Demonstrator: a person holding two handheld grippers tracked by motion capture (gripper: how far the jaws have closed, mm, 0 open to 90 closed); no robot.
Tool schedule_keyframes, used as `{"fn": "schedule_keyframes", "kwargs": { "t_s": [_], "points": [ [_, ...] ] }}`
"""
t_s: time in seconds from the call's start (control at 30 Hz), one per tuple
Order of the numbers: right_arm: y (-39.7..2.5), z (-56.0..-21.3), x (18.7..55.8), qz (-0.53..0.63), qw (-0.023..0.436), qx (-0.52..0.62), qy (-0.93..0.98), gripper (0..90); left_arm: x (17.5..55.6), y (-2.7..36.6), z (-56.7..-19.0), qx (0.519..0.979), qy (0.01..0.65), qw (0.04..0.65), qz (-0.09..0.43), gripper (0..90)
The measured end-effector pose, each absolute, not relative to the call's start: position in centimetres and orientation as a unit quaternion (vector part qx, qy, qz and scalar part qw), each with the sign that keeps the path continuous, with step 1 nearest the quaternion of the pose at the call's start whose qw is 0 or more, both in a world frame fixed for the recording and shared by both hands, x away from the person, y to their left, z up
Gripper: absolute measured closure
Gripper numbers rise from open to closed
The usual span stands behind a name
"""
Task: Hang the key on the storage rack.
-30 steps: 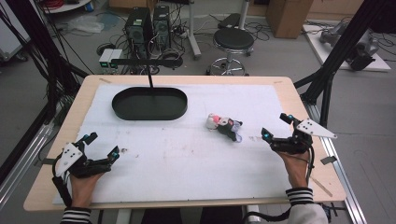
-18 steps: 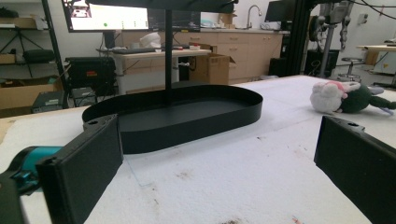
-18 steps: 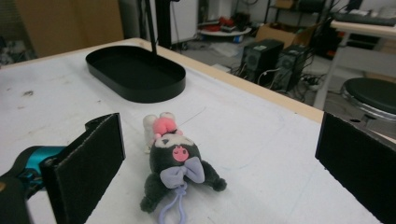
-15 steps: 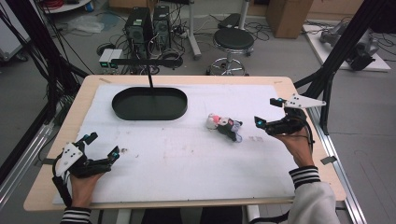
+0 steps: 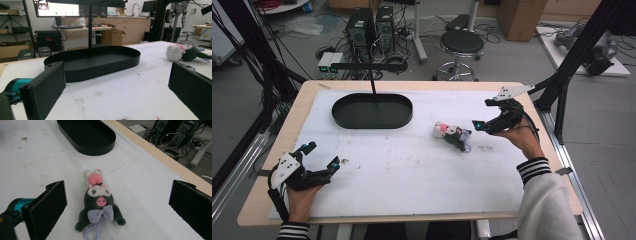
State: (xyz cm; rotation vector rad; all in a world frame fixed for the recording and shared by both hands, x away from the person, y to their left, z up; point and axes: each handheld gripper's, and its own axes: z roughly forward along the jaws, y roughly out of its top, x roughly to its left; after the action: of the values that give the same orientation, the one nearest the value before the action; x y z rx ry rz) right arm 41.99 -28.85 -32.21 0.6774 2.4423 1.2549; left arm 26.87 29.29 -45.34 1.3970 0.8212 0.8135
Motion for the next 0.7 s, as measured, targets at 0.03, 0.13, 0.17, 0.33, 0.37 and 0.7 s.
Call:
{"fn": "schedule_keyframes", "kwargs": {
  "t_s": [0.03, 0.13, 0.17, 0.33, 0.37, 0.7],
  "points": [
    [-28.9, -32.2, 42.0, 0.438, 0.156, 0.237, 0.853, 0.5, 26.9, 29.3, -45.3, 0.607, 0.356, 0.617, 0.353, 1.7],
    [-28.1, -32.4, 42.6, 0.421, 0.15, 0.223, 0.866, 0.5, 26.9, 29.3, -45.3, 0.607, 0.357, 0.616, 0.353, 1.7],
    [-27.6, -32.6, 42.9, 0.416, 0.143, 0.219, 0.871, 0.5, 26.9, 29.3, -45.3, 0.607, 0.357, 0.616, 0.352, 1.7],
    [-27.0, -33.1, 43.5, 0.39, 0.136, 0.21, 0.886, 0.5, 27.0, 29.3, -45.3, 0.609, 0.36, 0.615, 0.349, 1.7],
    [-26.6, -33.2, 43.8, 0.377, 0.133, 0.203, 0.894, 0.5, 27.0, 29.3, -45.3, 0.609, 0.36, 0.615, 0.349, 1.7],
    [-24.3, -34.0, 45.1, 0.342, 0.098, 0.186, 0.916, 0.5, 27.0, 29.3, -45.3, 0.609, 0.361, 0.615, 0.347, 1.7]
  ]
}}
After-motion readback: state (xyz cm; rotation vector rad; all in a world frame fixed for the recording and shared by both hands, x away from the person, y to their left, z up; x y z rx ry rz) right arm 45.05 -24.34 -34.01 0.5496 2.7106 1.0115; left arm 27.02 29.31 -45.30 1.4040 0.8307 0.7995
